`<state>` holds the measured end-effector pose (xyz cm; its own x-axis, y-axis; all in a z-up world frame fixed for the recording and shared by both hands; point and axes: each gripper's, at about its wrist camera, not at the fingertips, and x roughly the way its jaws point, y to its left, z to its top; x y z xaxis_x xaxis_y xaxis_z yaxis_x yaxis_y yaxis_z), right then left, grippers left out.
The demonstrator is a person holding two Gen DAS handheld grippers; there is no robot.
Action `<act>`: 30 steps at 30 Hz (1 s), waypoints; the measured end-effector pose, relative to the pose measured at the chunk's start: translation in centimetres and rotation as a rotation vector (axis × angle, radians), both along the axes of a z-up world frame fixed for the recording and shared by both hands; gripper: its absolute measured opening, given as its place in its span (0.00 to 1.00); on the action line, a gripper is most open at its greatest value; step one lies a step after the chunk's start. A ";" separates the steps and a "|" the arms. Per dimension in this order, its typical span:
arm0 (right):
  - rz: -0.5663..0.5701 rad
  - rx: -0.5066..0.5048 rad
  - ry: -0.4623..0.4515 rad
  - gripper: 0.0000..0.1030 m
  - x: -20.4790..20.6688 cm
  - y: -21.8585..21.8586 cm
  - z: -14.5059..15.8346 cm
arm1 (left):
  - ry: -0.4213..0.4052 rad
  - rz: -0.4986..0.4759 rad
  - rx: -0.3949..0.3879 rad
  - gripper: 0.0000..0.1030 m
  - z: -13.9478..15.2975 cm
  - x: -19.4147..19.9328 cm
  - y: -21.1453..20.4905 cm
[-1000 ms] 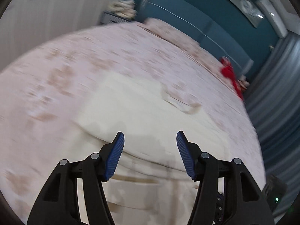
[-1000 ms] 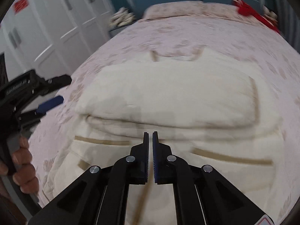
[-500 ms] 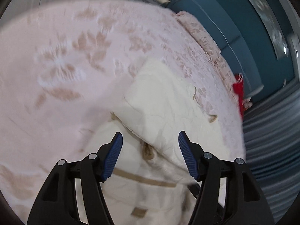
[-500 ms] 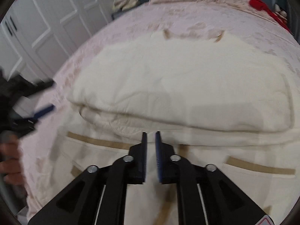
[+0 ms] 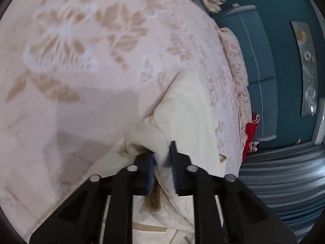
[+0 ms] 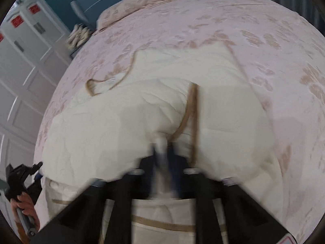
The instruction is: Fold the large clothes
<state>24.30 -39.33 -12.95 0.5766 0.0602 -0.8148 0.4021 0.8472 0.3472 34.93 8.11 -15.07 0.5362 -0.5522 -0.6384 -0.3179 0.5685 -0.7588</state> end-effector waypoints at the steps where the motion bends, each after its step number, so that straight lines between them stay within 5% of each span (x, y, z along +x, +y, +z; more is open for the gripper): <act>1: 0.001 -0.016 -0.058 0.03 -0.3 0.5 1.7 | -0.027 -0.009 0.008 0.08 0.8 0.0 0.1; 4: 0.012 -0.095 -0.319 0.02 -2.6 1.8 9.8 | -0.166 -0.031 0.044 0.08 4.7 -0.9 0.2; 6: 0.007 -0.135 -0.396 0.02 -3.9 1.6 11.8 | -0.267 -0.049 0.082 0.08 6.4 -2.0 -0.3; 8: 0.006 -0.165 -0.329 0.01 -3.7 1.0 9.9 | -0.285 -0.076 0.168 0.08 5.9 -2.3 -1.6; 12: -0.012 -0.144 -0.050 0.01 -1.6 0.1 0.3 | -0.116 -0.150 0.346 0.08 -0.3 -1.7 -4.3; 16: 0.005 -0.169 0.010 0.03 -1.4 0.8 -2.8 | -0.118 -0.179 0.425 0.08 -1.3 -2.0 -5.0; 21: -0.012 -0.190 0.027 0.07 -1.8 1.3 -2.0 | -0.113 -0.250 0.525 0.12 -0.9 -1.6 -5.9; 24: -0.038 -0.210 0.002 0.18 -3.5 1.1 -0.2 | -0.124 -0.298 0.610 0.21 1.0 -2.1 -5.9; 26: -0.061 -0.236 -0.015 0.25 -4.4 0.7 0.9 | -0.141 -0.288 0.671 0.48 2.0 -2.9 -5.5; 30: -0.058 -0.261 -0.088 0.31 -6.2 2.2 4.1 | -0.235 -0.234 0.728 0.54 6.2 -5.1 -4.8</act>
